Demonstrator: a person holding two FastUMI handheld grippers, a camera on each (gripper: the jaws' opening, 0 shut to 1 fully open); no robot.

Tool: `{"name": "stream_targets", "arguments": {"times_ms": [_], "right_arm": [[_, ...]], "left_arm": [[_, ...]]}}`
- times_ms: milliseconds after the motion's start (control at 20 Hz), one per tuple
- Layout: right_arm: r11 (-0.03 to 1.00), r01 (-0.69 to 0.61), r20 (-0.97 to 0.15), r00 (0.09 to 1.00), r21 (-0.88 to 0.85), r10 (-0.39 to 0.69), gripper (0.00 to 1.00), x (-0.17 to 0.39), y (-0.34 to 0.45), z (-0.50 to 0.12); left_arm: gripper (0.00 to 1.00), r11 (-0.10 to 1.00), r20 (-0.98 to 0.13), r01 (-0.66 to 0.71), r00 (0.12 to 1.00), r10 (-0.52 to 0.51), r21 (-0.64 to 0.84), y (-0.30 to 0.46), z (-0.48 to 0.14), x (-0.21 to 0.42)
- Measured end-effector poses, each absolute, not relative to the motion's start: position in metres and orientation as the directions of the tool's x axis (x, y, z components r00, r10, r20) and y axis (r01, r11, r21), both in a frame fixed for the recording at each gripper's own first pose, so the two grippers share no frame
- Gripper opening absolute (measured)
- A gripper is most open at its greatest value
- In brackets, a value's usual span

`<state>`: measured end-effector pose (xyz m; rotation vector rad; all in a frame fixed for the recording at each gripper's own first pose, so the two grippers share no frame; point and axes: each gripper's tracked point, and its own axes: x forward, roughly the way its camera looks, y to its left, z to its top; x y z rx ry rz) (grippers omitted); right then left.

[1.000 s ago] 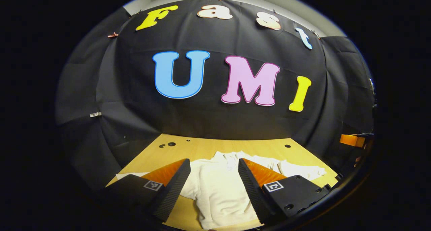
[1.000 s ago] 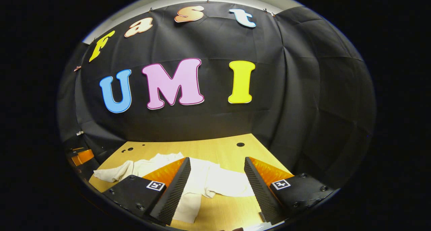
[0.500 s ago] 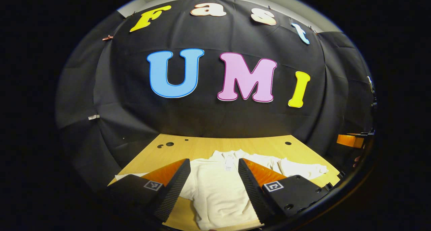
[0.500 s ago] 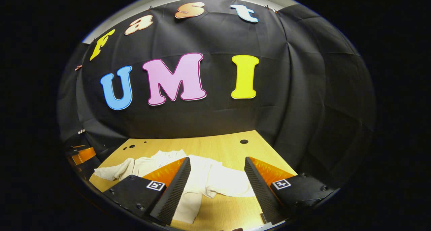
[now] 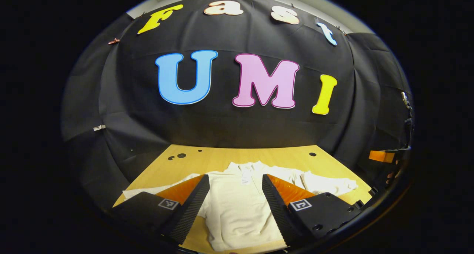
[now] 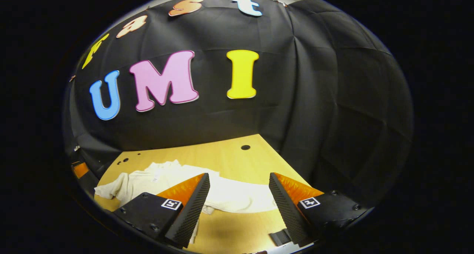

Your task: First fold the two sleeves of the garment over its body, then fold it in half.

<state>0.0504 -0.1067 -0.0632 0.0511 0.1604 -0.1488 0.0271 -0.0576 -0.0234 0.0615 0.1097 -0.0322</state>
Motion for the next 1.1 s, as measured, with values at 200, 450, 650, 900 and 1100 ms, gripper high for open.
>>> {"name": "stream_targets", "arguments": {"times_ms": [200, 450, 650, 900, 1100], "right_arm": [[0.968, 0.235, -0.304, 0.932, 0.094, -0.197, 0.99, 0.069, -0.153, -0.112], [0.954, 0.294, -0.409, 0.878, 0.054, -0.247, 0.99, 0.095, -0.199, -0.167], [0.934, 0.340, -0.518, 0.821, 0.109, -0.239, 0.99, 0.115, -0.213, -0.210], [0.931, 0.360, -0.585, 0.769, 0.062, -0.259, 0.99, 0.145, -0.228, -0.253], [0.928, 0.371, -0.623, 0.733, 0.029, -0.273, 0.99, 0.149, -0.236, -0.270]], "left_arm": [[0.93, 0.997, -0.139, 0.045, 0.990, -0.036, 0.059, -0.066, -0.030, 0.030], [0.93, 0.998, -0.176, 0.020, 0.984, -0.010, 0.058, -0.065, -0.036, 0.033], [0.93, 0.997, -0.195, 0.002, 0.981, 0.013, 0.077, -0.063, -0.039, 0.033], [0.93, 0.996, -0.220, -0.026, 0.974, 0.044, 0.082, -0.058, -0.045, 0.031], [0.93, 0.994, -0.226, -0.050, 0.972, 0.070, 0.093, -0.055, -0.046, 0.029]]}}
